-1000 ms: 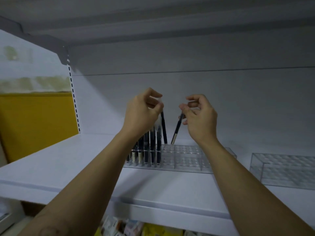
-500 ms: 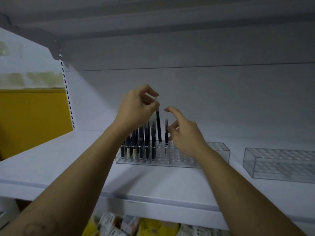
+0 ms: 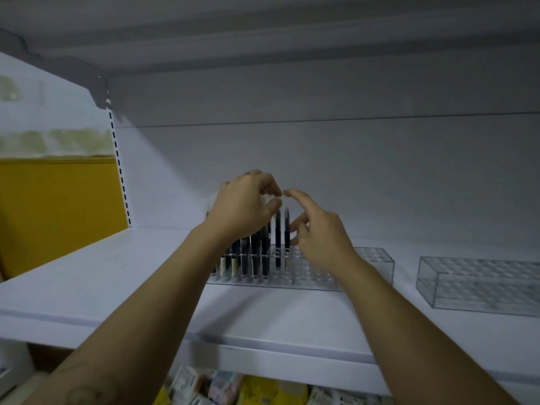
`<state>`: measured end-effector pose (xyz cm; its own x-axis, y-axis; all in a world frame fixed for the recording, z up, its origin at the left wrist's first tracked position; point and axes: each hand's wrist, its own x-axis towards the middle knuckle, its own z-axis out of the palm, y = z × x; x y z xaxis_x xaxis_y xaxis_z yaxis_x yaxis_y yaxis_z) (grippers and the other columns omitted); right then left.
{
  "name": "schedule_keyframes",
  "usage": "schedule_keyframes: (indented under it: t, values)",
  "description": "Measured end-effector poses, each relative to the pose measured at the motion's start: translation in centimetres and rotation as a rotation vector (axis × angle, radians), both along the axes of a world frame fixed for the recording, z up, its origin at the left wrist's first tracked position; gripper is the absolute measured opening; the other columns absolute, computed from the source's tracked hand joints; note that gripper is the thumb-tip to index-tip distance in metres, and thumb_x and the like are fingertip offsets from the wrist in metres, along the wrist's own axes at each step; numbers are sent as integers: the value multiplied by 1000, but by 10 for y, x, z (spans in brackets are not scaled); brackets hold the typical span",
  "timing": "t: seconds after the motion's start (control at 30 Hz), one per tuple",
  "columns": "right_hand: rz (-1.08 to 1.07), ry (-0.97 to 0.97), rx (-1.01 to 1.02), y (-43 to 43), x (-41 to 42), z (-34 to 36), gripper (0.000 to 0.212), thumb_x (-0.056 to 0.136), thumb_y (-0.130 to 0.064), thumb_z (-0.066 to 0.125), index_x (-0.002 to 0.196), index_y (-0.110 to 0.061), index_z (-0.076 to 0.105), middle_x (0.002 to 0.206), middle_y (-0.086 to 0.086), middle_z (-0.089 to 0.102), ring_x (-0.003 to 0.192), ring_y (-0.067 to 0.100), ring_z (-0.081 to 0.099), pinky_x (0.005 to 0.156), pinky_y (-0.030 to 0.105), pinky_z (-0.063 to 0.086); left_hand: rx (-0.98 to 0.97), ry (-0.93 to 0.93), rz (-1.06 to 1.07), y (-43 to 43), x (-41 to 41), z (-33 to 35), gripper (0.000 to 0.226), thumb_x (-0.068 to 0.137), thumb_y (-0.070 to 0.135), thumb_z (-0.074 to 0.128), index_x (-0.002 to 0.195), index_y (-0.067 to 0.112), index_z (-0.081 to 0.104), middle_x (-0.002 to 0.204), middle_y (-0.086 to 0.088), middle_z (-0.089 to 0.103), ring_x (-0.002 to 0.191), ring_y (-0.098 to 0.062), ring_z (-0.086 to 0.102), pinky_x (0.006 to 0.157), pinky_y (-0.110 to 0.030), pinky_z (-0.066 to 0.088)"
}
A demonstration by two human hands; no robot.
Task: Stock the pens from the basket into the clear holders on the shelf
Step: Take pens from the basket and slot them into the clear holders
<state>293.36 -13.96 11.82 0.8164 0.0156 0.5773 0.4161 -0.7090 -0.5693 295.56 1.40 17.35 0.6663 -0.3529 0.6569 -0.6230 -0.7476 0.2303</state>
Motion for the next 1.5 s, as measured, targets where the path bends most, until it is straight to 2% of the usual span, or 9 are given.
schedule_keyframes:
  t: [0.07, 0.17, 0.3, 0.43, 0.6, 0.97, 1.1, 1.23, 1.5]
  values:
    - [4, 4, 16, 0, -2, 1, 70, 92, 1, 50, 142, -45, 33, 89, -4, 65, 78, 16, 68, 66, 29, 56, 24, -11, 19, 3, -3, 0, 13, 90, 33, 60, 102, 30, 63, 109, 8, 60, 101, -12, 56, 102, -45, 42]
    - [-92, -39, -14, 0, -7, 6, 72, 94, -17, 58, 148, -45, 20, 103, -10, 64, 86, 13, 65, 77, 30, 55, 117, -40, 92, 8, -12, 0, 34, 91, 37, 60, 124, 31, 59, 132, 5, 56, 122, -15, 50, 118, -46, 17]
    - [-152, -115, -21, 0, -22, 6, 67, 92, -26, 62, 148, -37, 27, 126, -7, 59, 108, 13, 59, 94, 36, 50, 106, -114, 112, 16, -30, -7, 45, 91, 38, 59, 135, 31, 50, 139, 7, 51, 131, -14, 42, 120, -43, 6]
    - [-116, -147, -64, 5, -51, -6, 67, 91, -28, 64, 147, -37, 28, 135, -8, 51, 121, 13, 50, 101, 32, 44, 60, -177, 101, 22, -55, -20, 46, 89, 34, 62, 133, 27, 52, 135, 7, 54, 128, -14, 44, 119, -38, 10]
    - [-183, -195, -126, 4, -92, -27, 65, 91, -35, 61, 147, -37, 28, 139, -8, 46, 126, 14, 41, 104, 31, 36, 5, -192, 64, 27, -95, -51, 49, 85, 26, 68, 132, 20, 55, 129, 2, 58, 118, -19, 52, 103, -33, 37]
    - [-314, -451, -305, -7, -186, -121, 48, 82, -31, 64, 127, -13, 59, 118, 7, 60, 111, 23, 50, 99, 32, 34, -8, -151, 17, 26, -172, -158, 44, 84, 34, 59, 126, 19, 57, 121, -3, 58, 109, -27, 53, 87, -41, 41]
    - [-303, -489, -272, -12, -218, -174, 40, 81, -18, 68, 119, -8, 64, 115, 11, 60, 110, 25, 52, 96, 34, 41, -36, -50, -26, 20, -196, -212, 43, 84, 35, 57, 123, 19, 58, 115, -5, 59, 104, -30, 55, 84, -44, 47]
    - [-343, -324, -263, -24, -235, -246, 34, 83, -20, 66, 115, -9, 65, 108, 10, 61, 103, 25, 52, 92, 33, 39, 1, 151, -66, 8, -213, -280, 45, 83, 34, 60, 126, 21, 56, 119, -4, 59, 107, -31, 54, 87, -43, 47]
    - [-289, 463, -251, -47, -262, -370, 51, 88, -27, 67, 135, -20, 51, 137, 3, 48, 129, 24, 41, 104, 34, 34, 103, 671, -56, -16, -231, -410, 59, 88, 35, 63, 140, 22, 42, 141, -3, 47, 128, -26, 42, 100, -42, 41]
